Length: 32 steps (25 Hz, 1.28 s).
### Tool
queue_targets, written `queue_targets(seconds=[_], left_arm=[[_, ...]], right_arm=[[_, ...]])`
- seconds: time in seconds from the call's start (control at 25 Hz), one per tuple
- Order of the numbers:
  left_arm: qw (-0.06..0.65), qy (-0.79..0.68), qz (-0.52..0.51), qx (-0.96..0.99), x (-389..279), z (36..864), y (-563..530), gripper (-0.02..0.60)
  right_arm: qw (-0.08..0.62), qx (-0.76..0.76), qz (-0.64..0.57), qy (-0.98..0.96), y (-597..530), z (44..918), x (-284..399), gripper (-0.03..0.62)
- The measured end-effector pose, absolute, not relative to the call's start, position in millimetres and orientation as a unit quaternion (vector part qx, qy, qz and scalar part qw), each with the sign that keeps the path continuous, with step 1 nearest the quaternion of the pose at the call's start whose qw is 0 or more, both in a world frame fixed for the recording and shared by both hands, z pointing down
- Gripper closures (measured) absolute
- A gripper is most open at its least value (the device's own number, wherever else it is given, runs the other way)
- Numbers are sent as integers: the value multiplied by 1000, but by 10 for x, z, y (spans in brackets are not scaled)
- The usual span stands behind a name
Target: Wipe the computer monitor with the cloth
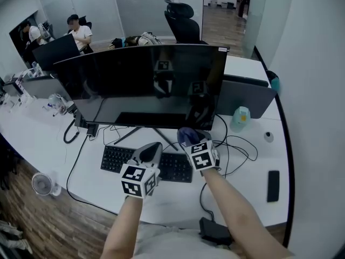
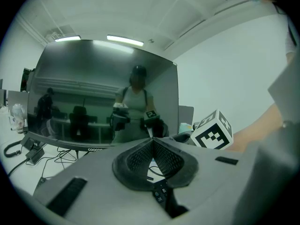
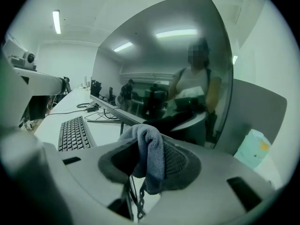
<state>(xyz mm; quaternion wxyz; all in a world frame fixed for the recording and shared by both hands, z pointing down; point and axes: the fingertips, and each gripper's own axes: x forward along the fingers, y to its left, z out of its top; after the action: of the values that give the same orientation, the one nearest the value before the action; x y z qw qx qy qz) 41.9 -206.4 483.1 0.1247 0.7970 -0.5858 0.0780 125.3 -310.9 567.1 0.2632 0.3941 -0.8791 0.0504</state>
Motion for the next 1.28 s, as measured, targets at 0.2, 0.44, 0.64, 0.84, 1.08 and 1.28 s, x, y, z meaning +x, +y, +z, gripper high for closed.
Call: queue_targets(seconds=[0.2,0.44,0.64,0.84,1.08,1.28], left_arm=[[124,-579,79,802,514,4842,-2101,574],[126,-570,78,808,615,4852,-2145,574],[124,-566,78,811,678,4850,-2171,574],[126,-563,78,813,738,4873,-2191,574],[127,-558,78,816,820,4885,-2206,574],[128,-554,78,819,891,4901,-2226,574]], right_arm=[[265,404,45,-874,-3139,5678,1400,462],[266,413,41,-870,-3164,5684,1541,462],[266,421,37,-866,-3175,5683,1653,462],[268,428,34,-862,-3197,5694,1782,462],[267,438,31,-858,-3218,5681,1933,462],[269,445,30,-854,-3231,5682,2040,462]])
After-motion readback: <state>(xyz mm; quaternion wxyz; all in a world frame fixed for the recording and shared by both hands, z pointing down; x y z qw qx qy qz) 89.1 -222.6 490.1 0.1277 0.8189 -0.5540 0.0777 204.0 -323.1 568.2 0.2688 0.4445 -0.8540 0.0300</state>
